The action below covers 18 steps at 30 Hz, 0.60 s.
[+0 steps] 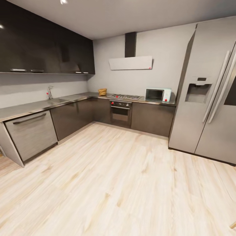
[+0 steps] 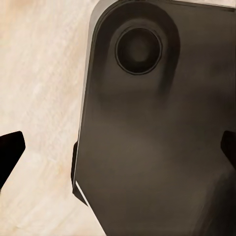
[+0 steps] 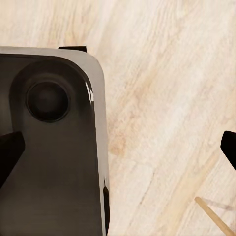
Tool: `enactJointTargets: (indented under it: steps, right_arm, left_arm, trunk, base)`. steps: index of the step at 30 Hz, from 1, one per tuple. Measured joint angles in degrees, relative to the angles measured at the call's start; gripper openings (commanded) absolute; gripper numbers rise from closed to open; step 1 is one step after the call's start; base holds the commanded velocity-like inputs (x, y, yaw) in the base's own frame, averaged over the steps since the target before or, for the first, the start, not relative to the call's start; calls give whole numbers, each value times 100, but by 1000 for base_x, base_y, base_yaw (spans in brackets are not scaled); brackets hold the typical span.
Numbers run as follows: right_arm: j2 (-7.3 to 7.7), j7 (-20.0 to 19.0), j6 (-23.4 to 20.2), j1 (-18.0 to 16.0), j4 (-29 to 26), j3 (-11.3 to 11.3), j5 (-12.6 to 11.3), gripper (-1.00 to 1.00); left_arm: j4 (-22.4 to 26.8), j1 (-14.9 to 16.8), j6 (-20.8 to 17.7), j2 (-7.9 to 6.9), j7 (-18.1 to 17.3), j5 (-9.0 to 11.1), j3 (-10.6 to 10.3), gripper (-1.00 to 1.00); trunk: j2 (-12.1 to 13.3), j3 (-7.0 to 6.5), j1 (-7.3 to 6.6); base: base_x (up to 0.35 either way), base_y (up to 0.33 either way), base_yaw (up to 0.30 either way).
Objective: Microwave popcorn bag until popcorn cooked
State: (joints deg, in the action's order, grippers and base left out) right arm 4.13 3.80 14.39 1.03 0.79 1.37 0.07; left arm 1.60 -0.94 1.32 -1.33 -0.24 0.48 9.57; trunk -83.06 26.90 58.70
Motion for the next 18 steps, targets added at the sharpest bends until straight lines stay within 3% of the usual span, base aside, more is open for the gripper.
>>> enactJointTargets:
  steps: [18]
  right_arm:
    - [-2, 0, -1, 1, 0, 0, 0, 100]
  left_arm:
    - [0, 0, -3, 0, 0, 0, 0, 100]
  trunk:
    - [0, 0, 0]
  base:
    - [202, 0, 0]
